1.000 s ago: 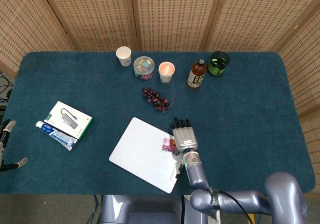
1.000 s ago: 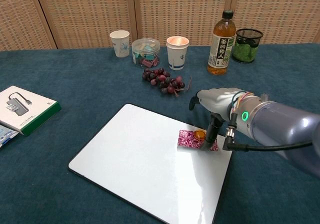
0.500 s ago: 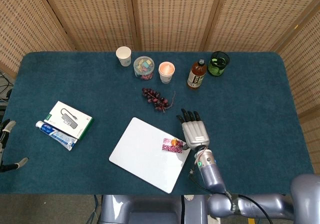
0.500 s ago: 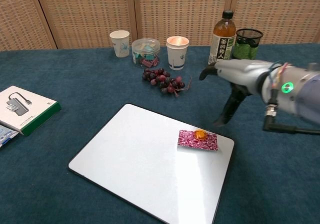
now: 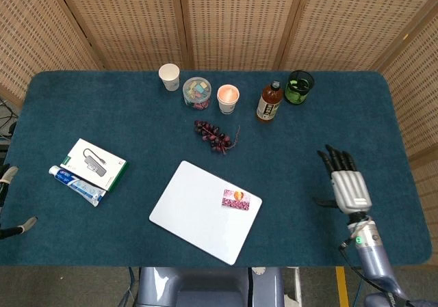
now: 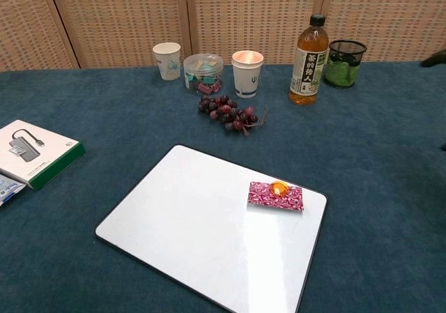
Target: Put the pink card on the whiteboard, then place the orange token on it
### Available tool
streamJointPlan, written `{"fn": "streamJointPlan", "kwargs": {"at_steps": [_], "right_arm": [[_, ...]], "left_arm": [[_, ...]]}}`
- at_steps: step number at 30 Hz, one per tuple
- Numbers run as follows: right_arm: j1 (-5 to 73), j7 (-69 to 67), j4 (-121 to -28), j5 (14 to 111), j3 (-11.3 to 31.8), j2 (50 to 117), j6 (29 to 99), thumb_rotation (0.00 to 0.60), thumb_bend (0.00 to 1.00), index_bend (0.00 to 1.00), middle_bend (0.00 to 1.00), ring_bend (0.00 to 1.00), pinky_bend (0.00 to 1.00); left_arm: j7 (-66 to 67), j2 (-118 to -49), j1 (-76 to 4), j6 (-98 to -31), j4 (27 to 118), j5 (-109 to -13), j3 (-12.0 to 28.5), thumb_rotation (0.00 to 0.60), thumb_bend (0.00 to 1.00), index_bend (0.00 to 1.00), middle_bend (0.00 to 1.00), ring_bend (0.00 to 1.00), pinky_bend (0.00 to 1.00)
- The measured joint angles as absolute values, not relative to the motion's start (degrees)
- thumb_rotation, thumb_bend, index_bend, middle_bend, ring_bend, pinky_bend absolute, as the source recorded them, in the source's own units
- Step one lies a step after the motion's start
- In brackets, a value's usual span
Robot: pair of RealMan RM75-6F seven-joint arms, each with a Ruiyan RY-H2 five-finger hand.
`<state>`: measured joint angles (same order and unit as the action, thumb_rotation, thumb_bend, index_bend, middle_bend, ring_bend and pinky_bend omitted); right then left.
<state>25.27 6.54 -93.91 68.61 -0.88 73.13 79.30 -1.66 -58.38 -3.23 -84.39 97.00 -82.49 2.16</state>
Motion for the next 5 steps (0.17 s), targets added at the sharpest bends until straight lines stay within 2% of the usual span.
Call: {"fn": "streamJointPlan", "kwargs": {"at_steps": [5], "right_arm": [[16.93, -2.69, -90.22, 75.02, -4.43, 70.13, 85.6, 0.6, 0.0, 0.0, 0.0, 0.0, 0.0]], "left_arm": [[-1.16, -58.94, -2.51, -86.07, 96.82, -83.34, 2.09, 0.6, 0.0, 0.0, 0.0, 0.0, 0.0]]}}
